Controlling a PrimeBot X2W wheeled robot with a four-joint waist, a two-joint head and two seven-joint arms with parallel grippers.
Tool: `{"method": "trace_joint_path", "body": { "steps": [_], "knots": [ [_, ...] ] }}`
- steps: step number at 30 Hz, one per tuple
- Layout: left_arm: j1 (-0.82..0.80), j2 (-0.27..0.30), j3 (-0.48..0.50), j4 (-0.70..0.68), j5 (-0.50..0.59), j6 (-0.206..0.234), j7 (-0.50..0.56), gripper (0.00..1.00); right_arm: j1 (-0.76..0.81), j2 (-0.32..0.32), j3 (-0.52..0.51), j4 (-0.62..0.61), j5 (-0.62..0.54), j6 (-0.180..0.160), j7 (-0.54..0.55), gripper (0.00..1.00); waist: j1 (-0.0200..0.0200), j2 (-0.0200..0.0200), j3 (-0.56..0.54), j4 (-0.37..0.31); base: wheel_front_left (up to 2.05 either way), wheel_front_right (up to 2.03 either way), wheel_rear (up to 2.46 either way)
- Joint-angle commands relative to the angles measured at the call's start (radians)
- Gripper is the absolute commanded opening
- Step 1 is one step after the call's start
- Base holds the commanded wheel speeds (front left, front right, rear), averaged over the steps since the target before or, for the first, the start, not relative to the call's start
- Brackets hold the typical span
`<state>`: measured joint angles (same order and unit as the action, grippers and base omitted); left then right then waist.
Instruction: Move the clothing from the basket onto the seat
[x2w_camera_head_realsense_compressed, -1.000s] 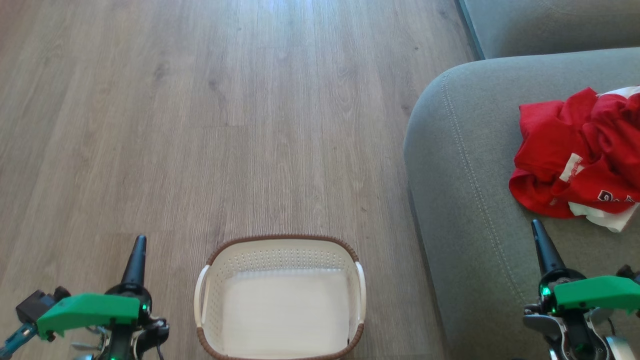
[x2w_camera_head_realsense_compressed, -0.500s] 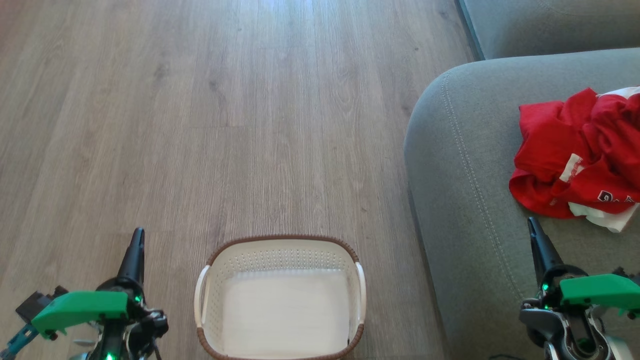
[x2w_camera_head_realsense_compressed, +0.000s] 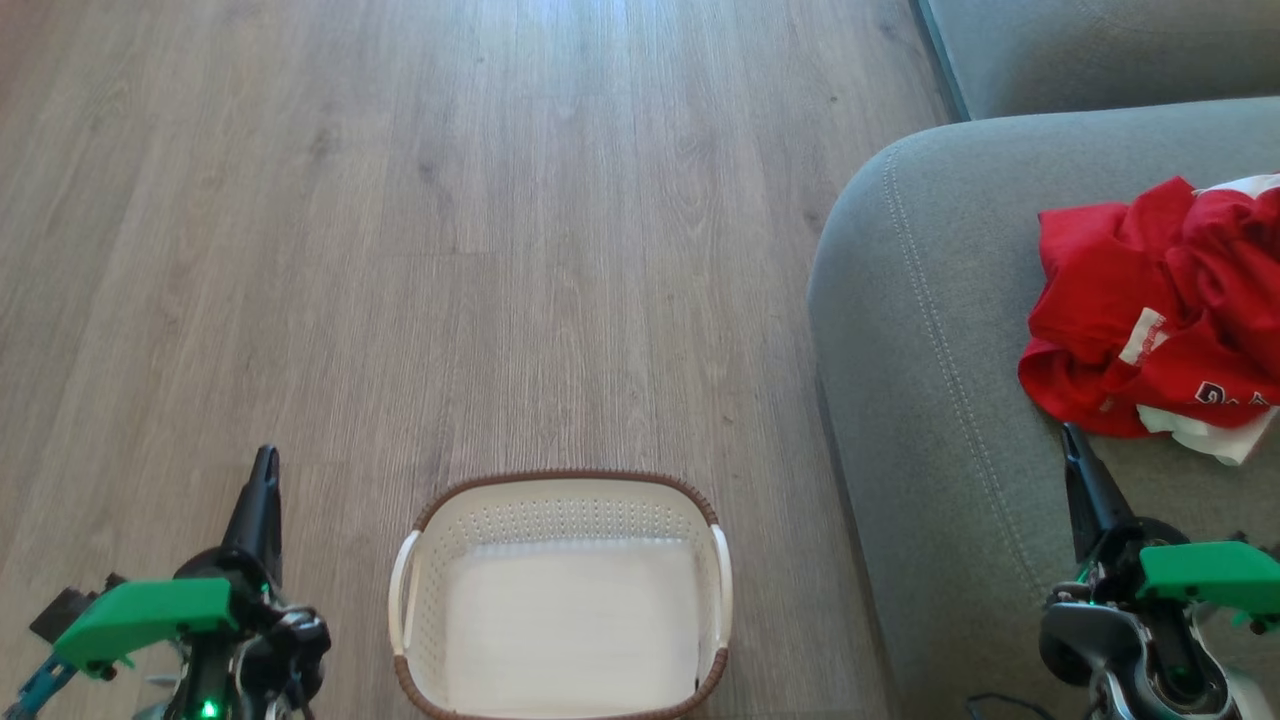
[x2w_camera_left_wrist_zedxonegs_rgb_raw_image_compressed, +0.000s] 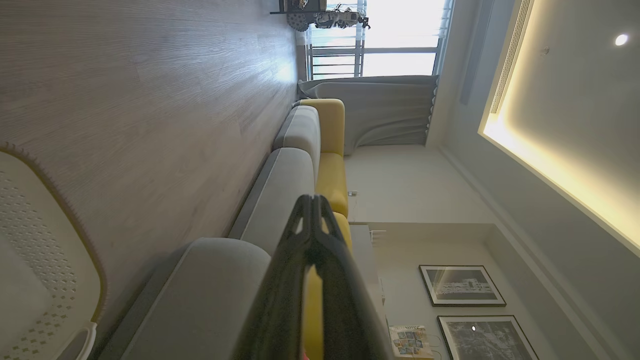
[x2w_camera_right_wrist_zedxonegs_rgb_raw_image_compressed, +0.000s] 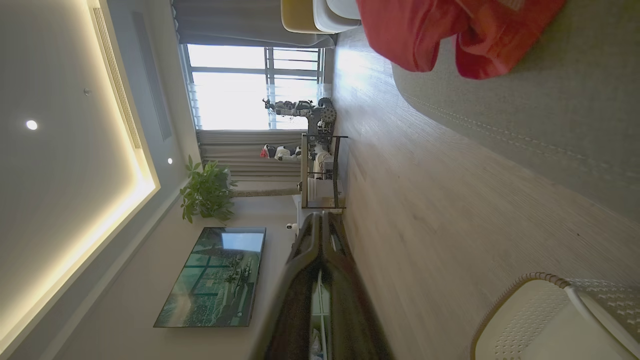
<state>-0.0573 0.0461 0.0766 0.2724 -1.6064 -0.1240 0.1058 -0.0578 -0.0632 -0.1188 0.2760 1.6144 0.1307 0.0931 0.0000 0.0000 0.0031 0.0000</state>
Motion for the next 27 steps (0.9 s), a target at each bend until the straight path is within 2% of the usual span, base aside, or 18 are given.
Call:
{"method": "trace_joint_path", "body": {
  "steps": [1, 27],
  "knots": [
    [-0.051, 0.005, 0.037, -0.027, -0.002, -0.007, 0.008, 0.0, -0.049, 0.003, 0.019, -0.032, 0.005, 0.0, 0.009, 0.0, 0.0, 0.0, 0.0, 0.0, 0.0, 0.0, 0.0],
    [-0.051, 0.004, 0.038, -0.027, -0.002, -0.007, 0.008, 0.0, -0.049, 0.007, 0.013, -0.032, 0.001, 0.0, 0.014, 0.0, 0.0, 0.0, 0.0, 0.0, 0.0, 0.0, 0.0]
  ]
}}
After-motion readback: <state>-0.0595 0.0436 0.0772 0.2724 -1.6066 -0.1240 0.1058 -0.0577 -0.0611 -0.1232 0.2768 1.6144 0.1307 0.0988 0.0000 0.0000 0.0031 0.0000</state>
